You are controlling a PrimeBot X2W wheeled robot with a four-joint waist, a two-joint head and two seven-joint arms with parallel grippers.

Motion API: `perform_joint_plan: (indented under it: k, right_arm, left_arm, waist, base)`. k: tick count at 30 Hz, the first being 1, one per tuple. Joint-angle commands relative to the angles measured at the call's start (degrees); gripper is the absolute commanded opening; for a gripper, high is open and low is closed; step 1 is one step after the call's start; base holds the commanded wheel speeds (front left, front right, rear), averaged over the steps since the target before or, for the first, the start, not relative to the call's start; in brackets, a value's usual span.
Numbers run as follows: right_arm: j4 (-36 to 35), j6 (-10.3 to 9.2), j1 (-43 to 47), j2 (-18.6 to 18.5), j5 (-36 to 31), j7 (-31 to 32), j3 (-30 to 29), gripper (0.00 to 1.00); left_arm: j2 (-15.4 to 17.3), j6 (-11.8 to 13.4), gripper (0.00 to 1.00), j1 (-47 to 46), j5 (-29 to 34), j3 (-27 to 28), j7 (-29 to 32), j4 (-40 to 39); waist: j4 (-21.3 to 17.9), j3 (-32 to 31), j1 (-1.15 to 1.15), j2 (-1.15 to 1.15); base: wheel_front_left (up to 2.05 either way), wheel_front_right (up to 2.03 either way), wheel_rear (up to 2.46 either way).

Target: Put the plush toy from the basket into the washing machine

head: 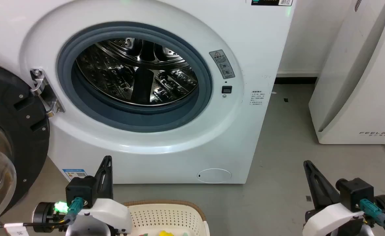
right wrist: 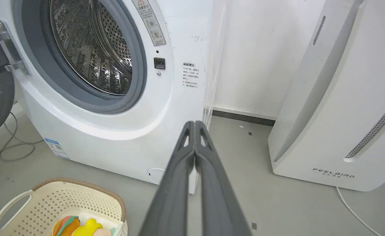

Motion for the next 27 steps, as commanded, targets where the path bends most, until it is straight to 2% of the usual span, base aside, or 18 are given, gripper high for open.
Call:
perform_joint_plan:
  k: [1,17,18,27]
  right_arm:
    - [0.15,-0.05,-0.81,-0.03,-0.44,0.08,0.02,0.00]
    - [0.15,-0.05,-0.81,-0.03,-0.44,0.08,0.02,0.00]
    - [-0.01,0.00,0.02,0.00,0.03,-0.03,-0.02,1.00]
    - [-0.28,0.00,-0.08,0.00,1.07,-0.82,-0.73,1.00]
  left_arm:
    - [0.00,-0.24,0.00,0.78,0.16,0.17,0.03,-0.25]
    - [0.00,-0.24,0.00,0.78,0.16,0.17,0.03,-0.25]
    - [0.00,0.03,1.00,-0.01,0.00,-0.02,-0.01,0.02]
    - [0.00,0.75,1.00,-0.30,-0.27,-0.49,-0.81,0.28]
  waist:
    - [0.00,0.00,0.00,0.00]
    - [0.00,0.00,0.00,0.00]
    - [0.00,0.00,0.00,0.00]
    - [-0.03,0.24,0.00,0.00]
  base:
    - [0.00,0.00,0.00]
    - [0.00,0.00,0.00]
    - [0.00,0.00,0.00]
    - [0.00,0.00,0.00]
